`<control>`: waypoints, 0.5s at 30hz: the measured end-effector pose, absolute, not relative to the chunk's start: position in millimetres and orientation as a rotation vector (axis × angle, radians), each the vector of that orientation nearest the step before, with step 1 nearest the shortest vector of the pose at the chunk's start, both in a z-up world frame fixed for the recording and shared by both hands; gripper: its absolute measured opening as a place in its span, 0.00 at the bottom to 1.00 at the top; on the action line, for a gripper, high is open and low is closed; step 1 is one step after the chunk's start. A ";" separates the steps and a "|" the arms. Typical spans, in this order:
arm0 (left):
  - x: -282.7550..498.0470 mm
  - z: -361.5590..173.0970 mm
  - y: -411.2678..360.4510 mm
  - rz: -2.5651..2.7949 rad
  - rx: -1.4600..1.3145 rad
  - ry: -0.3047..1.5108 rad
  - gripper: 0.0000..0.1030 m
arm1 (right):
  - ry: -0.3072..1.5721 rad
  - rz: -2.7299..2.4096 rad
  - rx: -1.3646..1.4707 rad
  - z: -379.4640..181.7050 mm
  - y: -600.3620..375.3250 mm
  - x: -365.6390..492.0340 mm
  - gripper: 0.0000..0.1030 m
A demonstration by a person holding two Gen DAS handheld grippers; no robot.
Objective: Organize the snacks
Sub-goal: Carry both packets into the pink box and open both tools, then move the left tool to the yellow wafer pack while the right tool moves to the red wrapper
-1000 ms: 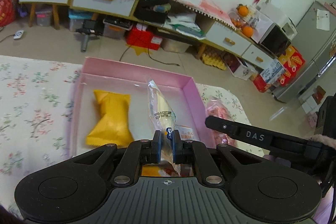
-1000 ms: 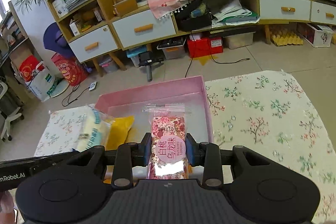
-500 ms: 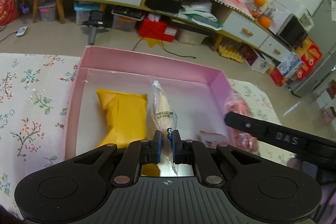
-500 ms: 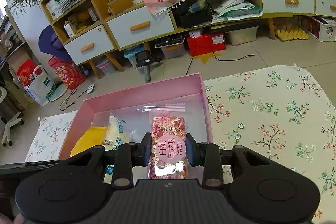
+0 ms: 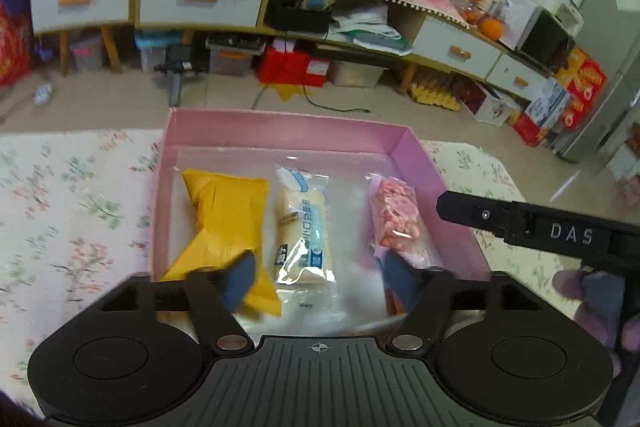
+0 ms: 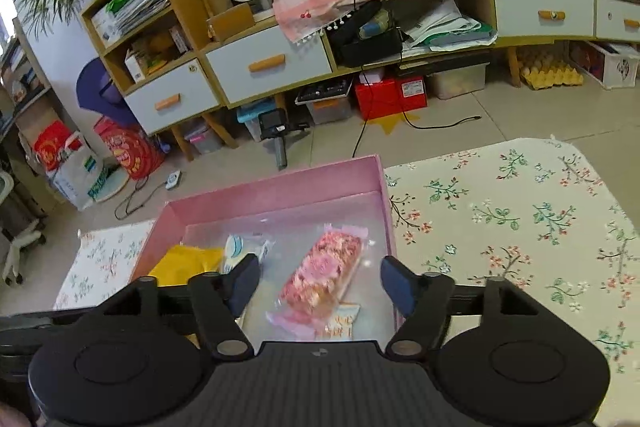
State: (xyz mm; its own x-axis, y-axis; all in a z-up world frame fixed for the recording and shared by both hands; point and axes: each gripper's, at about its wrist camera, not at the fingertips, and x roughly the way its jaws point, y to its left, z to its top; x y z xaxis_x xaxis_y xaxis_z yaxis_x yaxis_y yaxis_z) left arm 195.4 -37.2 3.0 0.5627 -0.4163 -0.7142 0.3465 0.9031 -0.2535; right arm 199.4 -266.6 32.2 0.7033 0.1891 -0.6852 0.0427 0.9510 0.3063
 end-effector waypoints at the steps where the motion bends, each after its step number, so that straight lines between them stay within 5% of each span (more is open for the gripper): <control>1: 190.3 5.8 -37.6 -0.454 -0.073 0.854 0.79 | 0.790 0.083 0.296 35.0 -265.2 196.4 0.48; 10: 142.7 23.5 -21.0 -0.466 -0.057 0.841 0.92 | 0.783 0.083 0.232 62.1 -255.4 164.1 0.69; 15: 117.1 27.1 -6.6 -0.430 -0.033 0.848 0.93 | 0.794 0.079 0.203 70.3 -249.3 142.6 0.72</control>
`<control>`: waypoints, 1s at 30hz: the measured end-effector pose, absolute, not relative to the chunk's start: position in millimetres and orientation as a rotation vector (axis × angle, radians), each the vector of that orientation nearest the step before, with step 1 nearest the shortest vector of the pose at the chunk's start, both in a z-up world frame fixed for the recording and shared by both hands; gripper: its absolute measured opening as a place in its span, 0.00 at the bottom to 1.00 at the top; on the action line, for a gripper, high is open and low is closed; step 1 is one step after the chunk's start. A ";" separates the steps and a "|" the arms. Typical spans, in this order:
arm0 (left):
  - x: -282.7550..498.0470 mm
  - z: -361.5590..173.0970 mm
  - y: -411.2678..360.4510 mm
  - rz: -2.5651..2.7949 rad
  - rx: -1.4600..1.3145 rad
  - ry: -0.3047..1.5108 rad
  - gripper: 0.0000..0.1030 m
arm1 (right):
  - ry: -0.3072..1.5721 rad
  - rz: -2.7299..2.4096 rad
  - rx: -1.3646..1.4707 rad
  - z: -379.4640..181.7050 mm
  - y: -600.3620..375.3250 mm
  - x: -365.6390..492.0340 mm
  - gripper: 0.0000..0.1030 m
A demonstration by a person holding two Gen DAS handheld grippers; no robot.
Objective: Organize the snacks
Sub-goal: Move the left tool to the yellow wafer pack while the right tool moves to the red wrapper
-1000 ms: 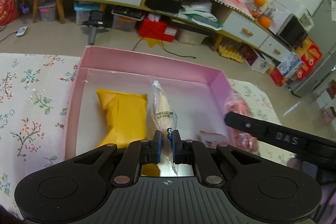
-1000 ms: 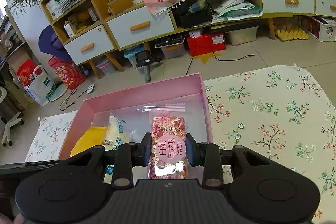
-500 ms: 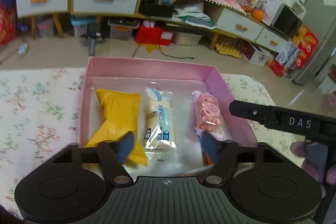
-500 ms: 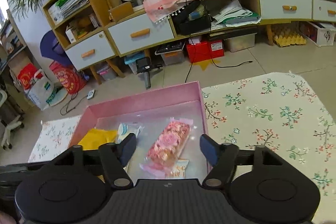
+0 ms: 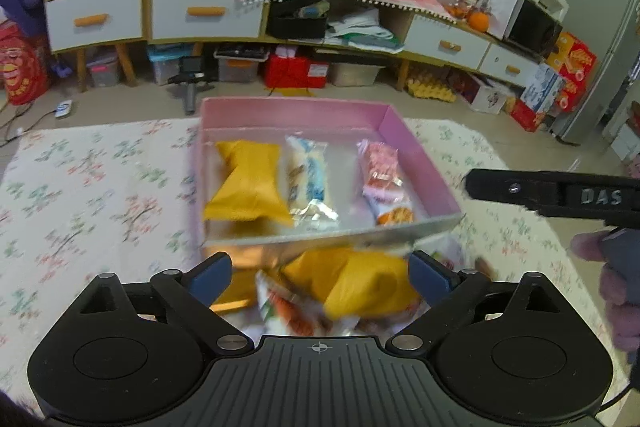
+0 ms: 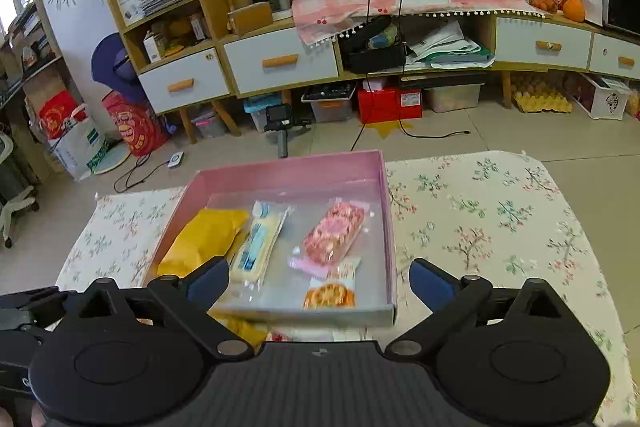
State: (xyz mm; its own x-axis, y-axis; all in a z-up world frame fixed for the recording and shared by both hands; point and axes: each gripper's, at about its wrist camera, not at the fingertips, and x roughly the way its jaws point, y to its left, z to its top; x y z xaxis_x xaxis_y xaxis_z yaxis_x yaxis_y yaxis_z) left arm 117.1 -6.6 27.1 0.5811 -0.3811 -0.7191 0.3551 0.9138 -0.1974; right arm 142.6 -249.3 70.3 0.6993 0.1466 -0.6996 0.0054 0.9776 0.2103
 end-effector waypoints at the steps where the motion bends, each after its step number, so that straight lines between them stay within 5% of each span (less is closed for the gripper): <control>1: 112.5 27.6 -4.6 -0.421 -0.024 0.850 0.93 | 0.797 0.077 0.198 71.4 -248.5 138.3 0.74; 30: 62.6 -22.2 64.5 -0.306 -0.005 0.922 0.94 | 0.887 0.036 0.051 27.1 -259.0 58.1 0.77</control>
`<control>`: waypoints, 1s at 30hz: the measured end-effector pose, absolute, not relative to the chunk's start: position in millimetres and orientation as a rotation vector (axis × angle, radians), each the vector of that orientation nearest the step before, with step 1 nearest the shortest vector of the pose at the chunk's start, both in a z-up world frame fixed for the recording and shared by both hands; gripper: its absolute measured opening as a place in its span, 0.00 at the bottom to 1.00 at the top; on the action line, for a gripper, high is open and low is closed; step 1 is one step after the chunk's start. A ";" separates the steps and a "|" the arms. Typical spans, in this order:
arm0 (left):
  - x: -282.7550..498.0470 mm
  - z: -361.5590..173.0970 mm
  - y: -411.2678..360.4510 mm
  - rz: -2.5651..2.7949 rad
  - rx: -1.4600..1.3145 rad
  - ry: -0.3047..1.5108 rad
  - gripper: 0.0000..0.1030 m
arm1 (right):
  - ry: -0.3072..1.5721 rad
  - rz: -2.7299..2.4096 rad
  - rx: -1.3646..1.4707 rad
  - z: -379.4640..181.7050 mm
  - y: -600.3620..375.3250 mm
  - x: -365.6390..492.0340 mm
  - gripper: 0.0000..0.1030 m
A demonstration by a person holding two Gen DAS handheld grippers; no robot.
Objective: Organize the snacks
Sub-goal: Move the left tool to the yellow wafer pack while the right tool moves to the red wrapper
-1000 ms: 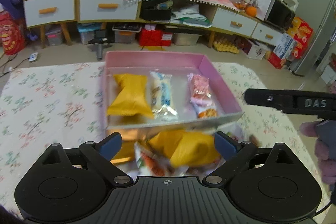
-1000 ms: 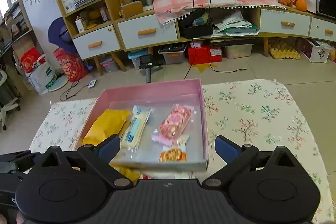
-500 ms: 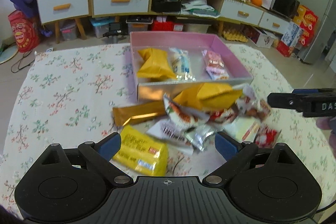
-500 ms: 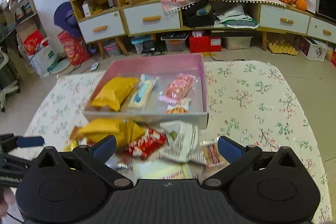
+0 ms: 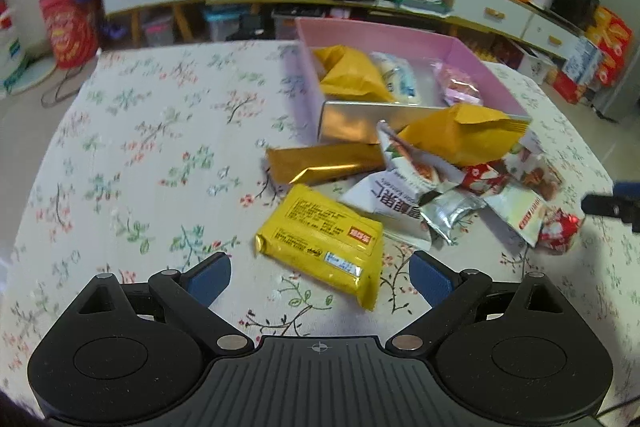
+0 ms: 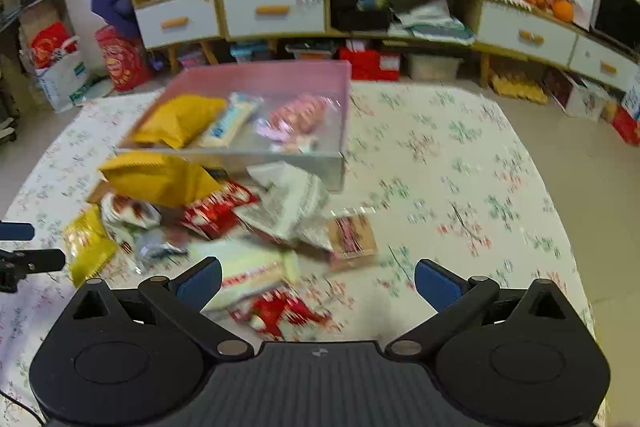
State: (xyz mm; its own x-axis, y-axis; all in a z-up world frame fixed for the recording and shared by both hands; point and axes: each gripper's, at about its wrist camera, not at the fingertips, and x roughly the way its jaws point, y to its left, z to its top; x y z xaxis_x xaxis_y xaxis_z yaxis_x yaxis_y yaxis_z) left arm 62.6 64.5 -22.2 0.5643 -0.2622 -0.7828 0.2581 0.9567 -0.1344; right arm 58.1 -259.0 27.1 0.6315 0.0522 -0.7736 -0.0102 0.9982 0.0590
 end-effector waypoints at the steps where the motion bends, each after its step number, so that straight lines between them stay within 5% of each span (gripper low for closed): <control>1: 64.3 -22.9 65.5 -0.294 -0.024 0.928 0.94 | 0.896 0.030 0.052 25.2 -260.4 58.1 0.77; 13: 91.8 -39.2 53.0 -0.118 -0.169 0.971 0.93 | 0.979 0.050 0.014 11.5 -246.7 62.5 0.77; 30: 72.9 -50.9 68.4 -0.200 0.081 1.016 0.85 | 1.044 0.074 -0.047 -8.1 -241.9 66.1 0.77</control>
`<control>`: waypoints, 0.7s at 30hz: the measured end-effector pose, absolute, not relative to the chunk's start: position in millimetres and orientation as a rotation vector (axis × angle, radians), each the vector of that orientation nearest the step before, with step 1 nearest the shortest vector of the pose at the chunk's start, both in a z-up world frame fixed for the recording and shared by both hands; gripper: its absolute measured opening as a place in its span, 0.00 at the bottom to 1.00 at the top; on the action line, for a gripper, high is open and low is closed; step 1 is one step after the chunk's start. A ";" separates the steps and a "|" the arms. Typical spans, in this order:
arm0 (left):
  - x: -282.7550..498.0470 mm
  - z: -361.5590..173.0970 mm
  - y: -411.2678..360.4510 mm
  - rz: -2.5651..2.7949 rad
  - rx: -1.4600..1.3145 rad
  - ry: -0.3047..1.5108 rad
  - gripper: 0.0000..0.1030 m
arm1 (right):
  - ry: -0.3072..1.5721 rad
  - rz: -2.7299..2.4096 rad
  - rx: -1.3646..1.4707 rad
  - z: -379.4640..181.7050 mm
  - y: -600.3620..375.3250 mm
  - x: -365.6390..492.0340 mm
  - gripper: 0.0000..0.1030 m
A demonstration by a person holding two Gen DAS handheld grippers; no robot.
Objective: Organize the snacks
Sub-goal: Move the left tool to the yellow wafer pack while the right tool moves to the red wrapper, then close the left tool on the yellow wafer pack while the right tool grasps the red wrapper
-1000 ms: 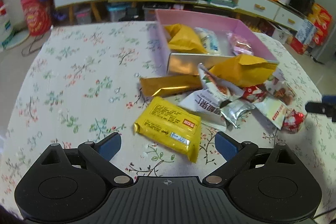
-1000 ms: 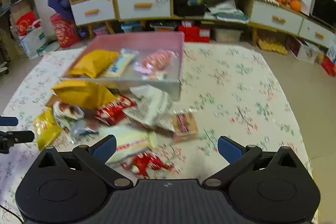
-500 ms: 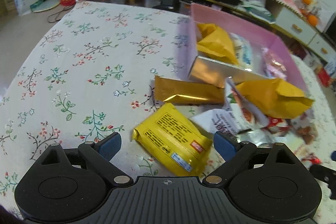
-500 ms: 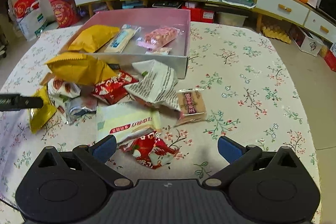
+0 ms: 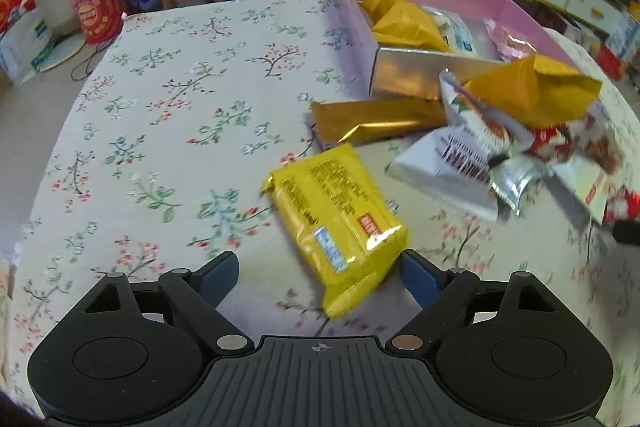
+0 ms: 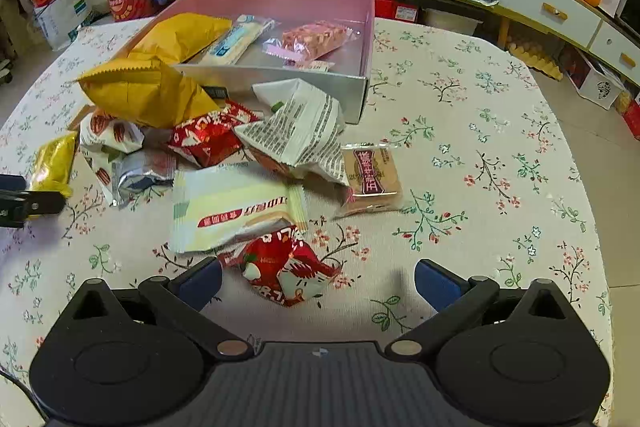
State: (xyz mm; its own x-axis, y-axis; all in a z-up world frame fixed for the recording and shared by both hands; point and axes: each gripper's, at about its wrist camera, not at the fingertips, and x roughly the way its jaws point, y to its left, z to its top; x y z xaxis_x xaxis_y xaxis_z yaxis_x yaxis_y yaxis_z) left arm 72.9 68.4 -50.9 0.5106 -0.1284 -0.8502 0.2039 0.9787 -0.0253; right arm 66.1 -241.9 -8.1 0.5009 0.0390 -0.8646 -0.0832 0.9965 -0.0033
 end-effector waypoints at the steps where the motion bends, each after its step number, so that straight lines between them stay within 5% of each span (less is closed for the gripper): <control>1: 71.1 -50.7 71.5 -0.214 0.079 1.011 0.85 | 1.047 0.078 -0.053 -9.1 -241.0 65.7 0.77; 17: 85.8 -49.7 62.7 -0.225 -0.090 0.963 0.85 | 1.062 0.143 -0.093 -20.1 -223.2 64.1 0.77; 21: 83.5 -49.7 62.4 -0.211 -0.050 0.946 0.72 | 1.053 0.142 -0.072 -20.8 -222.4 64.2 0.77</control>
